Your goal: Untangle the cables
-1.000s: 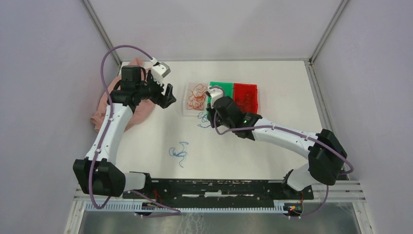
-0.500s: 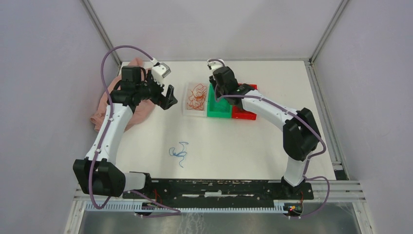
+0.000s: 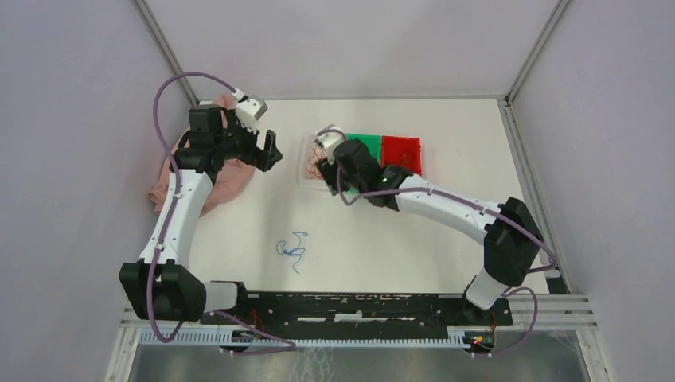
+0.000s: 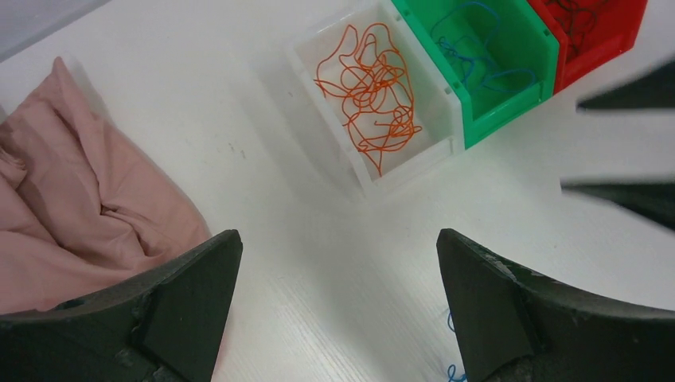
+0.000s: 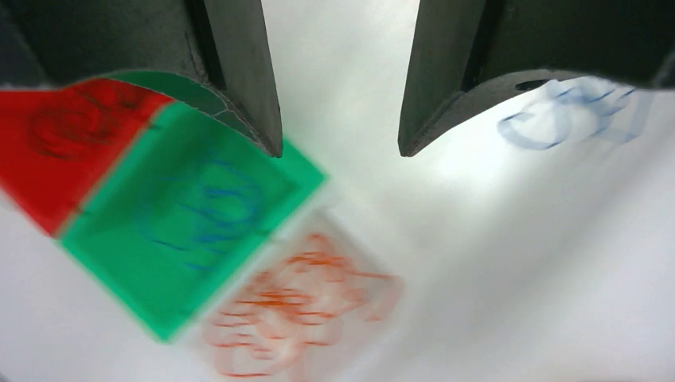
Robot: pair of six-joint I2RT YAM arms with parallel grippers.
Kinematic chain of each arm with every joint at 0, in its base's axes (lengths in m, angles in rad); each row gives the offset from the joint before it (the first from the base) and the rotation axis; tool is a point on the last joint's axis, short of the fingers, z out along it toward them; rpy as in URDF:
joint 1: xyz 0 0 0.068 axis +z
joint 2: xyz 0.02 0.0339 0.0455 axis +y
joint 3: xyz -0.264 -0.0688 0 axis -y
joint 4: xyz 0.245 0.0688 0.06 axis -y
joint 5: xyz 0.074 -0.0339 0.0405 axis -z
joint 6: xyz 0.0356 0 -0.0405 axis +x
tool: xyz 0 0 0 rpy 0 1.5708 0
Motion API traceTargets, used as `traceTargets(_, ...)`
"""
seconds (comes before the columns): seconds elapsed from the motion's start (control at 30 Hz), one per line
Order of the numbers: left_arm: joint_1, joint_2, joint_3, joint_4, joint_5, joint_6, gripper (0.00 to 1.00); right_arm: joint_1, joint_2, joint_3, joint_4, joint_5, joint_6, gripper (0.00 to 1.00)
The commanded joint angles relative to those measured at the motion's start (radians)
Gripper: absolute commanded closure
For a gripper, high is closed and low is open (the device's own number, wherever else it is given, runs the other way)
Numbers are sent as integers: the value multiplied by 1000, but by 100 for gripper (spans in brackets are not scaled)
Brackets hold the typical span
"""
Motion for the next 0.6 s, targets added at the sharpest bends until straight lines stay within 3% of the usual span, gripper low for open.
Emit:
traceTargets(0.0, 25, 2, 36, 70, -45, -70, 1, 177, -38, -45, 28, -108, 72, 37)
traceTargets(0.23, 27, -6, 38, 43, -47, -52, 1, 303, 70, -85, 130, -183, 205, 35)
traceTargets(0.57, 28, -53, 5, 37, 40, -40, 1, 316, 295, 27, 149, -179, 224, 42)
